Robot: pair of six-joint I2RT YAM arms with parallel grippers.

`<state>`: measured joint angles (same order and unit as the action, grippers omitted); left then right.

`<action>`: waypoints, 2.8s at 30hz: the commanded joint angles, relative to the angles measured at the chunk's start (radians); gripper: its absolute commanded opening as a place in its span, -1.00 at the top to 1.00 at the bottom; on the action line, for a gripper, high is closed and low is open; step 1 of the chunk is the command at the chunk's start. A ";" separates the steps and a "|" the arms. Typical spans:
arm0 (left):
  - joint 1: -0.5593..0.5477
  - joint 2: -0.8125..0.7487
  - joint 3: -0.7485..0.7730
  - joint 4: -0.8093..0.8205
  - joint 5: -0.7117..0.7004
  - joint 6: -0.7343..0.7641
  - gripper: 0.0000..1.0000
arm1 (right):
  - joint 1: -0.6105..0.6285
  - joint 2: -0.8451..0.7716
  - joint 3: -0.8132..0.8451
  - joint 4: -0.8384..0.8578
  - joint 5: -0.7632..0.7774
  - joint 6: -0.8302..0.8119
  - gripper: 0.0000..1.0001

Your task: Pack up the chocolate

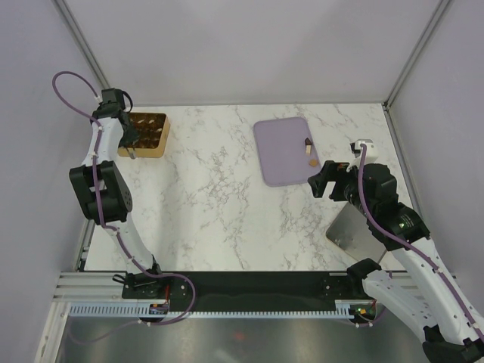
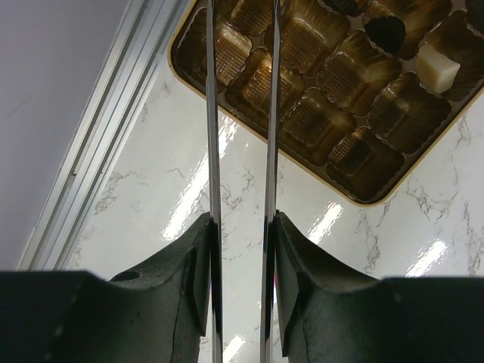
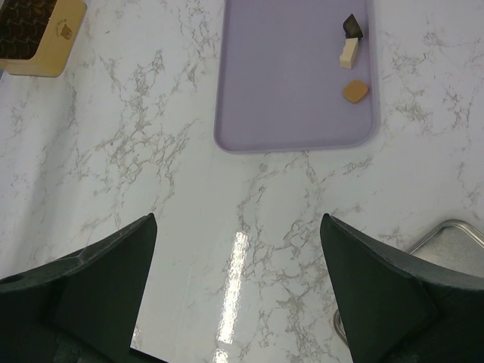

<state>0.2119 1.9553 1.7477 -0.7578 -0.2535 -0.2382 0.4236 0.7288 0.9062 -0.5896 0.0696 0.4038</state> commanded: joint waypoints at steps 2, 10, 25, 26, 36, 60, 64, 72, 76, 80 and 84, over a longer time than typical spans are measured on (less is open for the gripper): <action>-0.003 -0.075 -0.011 0.022 0.011 -0.013 0.21 | 0.001 0.001 0.000 0.042 0.018 -0.003 -0.96; -0.012 -0.105 -0.016 0.018 0.019 -0.010 0.20 | 0.003 -0.008 -0.003 0.045 0.015 -0.002 -0.96; -0.014 -0.099 -0.039 0.017 -0.018 -0.003 0.19 | 0.003 -0.023 -0.009 0.040 0.019 -0.005 -0.96; -0.014 -0.098 -0.043 0.017 -0.018 -0.004 0.19 | 0.003 -0.023 -0.010 0.040 0.018 -0.005 -0.96; -0.014 -0.081 -0.025 0.017 -0.016 -0.003 0.06 | 0.003 -0.019 -0.010 0.040 0.024 -0.010 -0.96; -0.567 -0.391 -0.154 0.052 0.066 -0.024 0.03 | 0.001 -0.058 0.105 -0.087 0.030 -0.008 -0.95; -0.801 -0.420 -0.241 0.198 0.125 -0.084 0.03 | 0.003 -0.089 0.129 -0.125 0.036 -0.006 -0.96; -1.071 -0.190 -0.148 0.284 0.097 -0.118 0.04 | 0.003 -0.121 0.152 -0.160 0.045 -0.003 -0.95; -1.131 -0.086 -0.087 0.331 0.097 -0.084 0.03 | 0.003 -0.132 0.157 -0.168 0.052 -0.010 -0.95; -1.152 -0.009 -0.051 0.376 0.102 -0.047 0.03 | 0.003 -0.135 0.163 -0.173 0.053 -0.016 -0.95; -1.158 0.049 -0.047 0.429 0.092 -0.010 0.02 | 0.003 -0.140 0.163 -0.174 0.053 -0.022 -0.95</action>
<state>-0.9489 1.9862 1.6463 -0.4438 -0.1375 -0.2996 0.4236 0.5999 1.0344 -0.7662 0.1070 0.3965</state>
